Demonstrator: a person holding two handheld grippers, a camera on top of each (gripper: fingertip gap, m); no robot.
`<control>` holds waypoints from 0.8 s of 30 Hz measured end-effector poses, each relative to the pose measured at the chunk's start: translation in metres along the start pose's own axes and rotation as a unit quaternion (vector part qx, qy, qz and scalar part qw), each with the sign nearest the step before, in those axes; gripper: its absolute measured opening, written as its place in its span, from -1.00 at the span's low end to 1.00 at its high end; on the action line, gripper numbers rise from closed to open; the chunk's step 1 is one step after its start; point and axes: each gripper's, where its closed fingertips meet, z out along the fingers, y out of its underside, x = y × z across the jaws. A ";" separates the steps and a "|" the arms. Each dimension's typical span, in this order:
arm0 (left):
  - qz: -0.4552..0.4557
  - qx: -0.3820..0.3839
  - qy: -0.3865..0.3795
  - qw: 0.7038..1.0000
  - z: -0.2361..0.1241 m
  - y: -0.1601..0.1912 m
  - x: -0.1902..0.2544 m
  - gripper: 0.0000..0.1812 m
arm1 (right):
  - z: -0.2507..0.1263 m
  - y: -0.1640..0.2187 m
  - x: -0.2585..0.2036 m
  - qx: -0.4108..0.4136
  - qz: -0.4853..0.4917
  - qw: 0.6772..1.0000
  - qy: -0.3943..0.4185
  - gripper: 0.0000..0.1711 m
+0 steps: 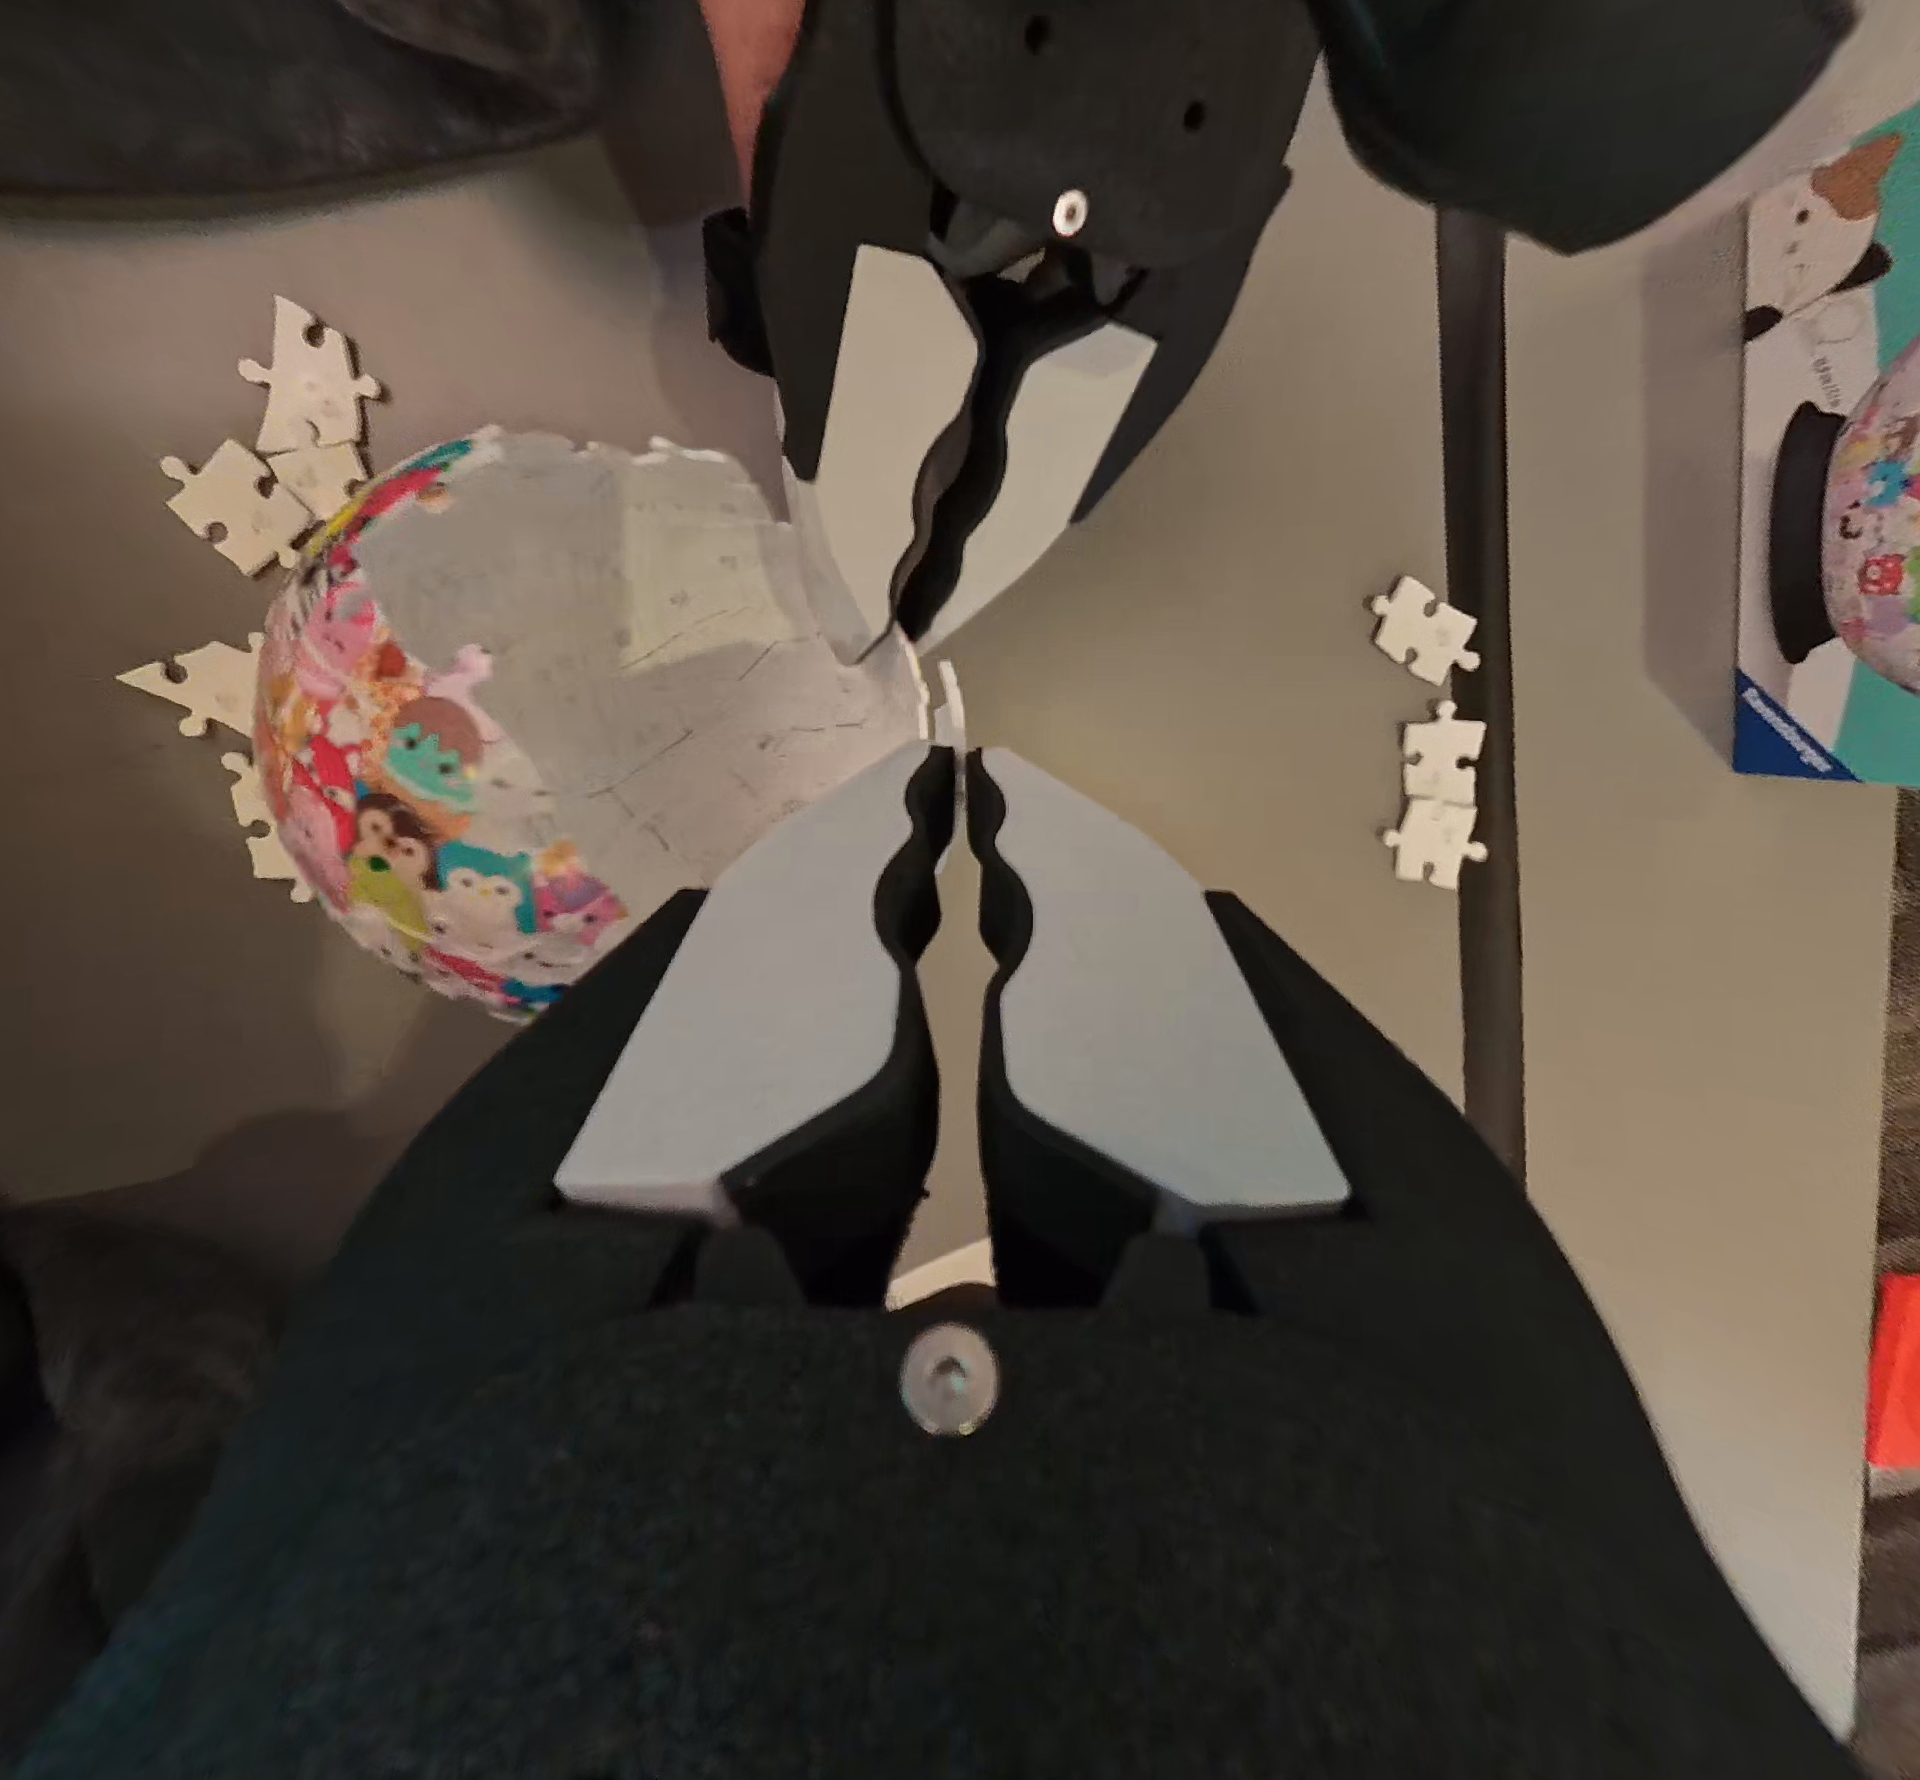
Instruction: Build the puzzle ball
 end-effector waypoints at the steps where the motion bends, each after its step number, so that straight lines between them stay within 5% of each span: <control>1: -0.008 0.000 0.009 1.000 0.001 0.005 0.001 -0.90 | 0.002 -0.002 -0.001 0.008 -0.007 1.000 -0.008 -0.98; 11: -0.008 0.021 0.013 1.000 0.003 0.003 -0.001 -0.87 | 0.034 -0.008 -0.002 0.001 -0.065 0.990 -0.125 -0.98; 24: -0.008 0.026 0.014 1.000 0.006 0.001 -0.003 -0.89 | 0.039 -0.010 -0.007 -0.005 -0.088 0.988 -0.127 -0.98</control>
